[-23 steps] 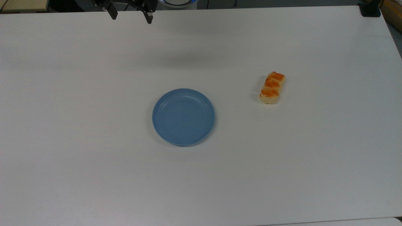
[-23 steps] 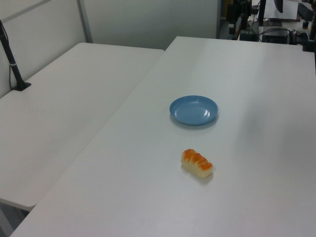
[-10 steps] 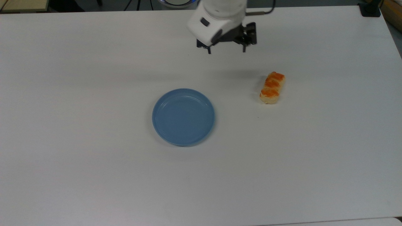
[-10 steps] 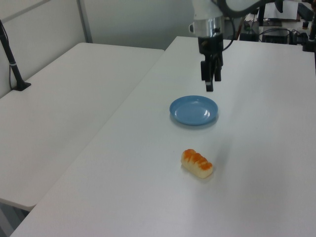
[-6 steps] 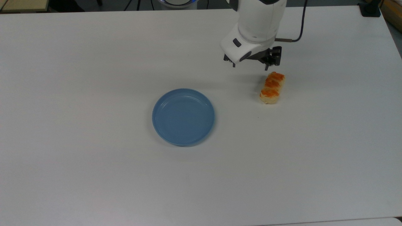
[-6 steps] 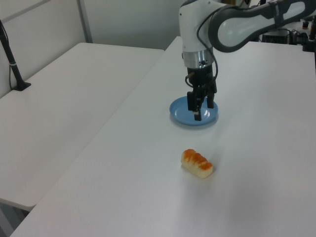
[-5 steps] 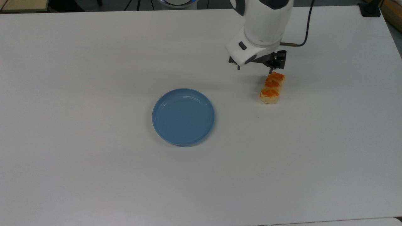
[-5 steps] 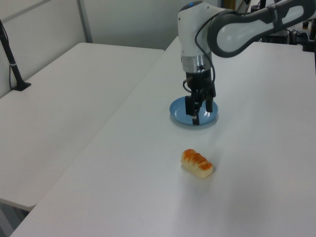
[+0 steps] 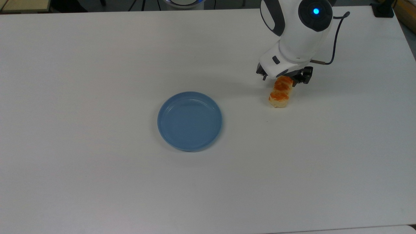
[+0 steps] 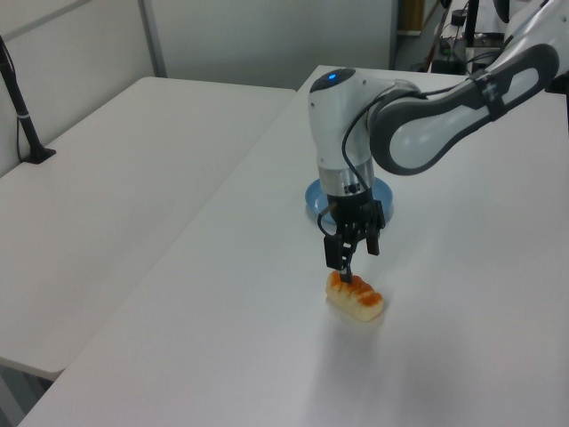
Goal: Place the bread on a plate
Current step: 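Lower the gripper and close it on the bread roll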
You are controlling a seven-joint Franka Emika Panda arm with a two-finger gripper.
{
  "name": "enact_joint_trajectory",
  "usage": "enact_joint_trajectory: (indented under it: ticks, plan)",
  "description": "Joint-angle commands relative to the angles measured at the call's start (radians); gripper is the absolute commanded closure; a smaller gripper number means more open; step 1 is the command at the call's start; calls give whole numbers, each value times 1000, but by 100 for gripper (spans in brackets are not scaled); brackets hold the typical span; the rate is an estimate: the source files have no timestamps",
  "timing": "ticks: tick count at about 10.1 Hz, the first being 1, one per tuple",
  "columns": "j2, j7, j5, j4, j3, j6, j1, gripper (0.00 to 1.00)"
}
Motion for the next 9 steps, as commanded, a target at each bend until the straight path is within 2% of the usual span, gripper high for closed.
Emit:
enact_joint_trajectory:
  ticks: [1,3,4,5,6,7,9]
  plan:
    - [45,96,-46,5,-18,64,60,3]
    - [83,166,-101,7,-18,121,71,7]
    - [91,169,-109,7,-18,121,71,15]
    - [99,169,-110,7,-18,121,71,28]
    - [99,167,-110,8,-18,121,71,47]
    - [96,164,-109,8,-18,119,65,56]
    - [76,141,-110,8,-29,116,42,56]
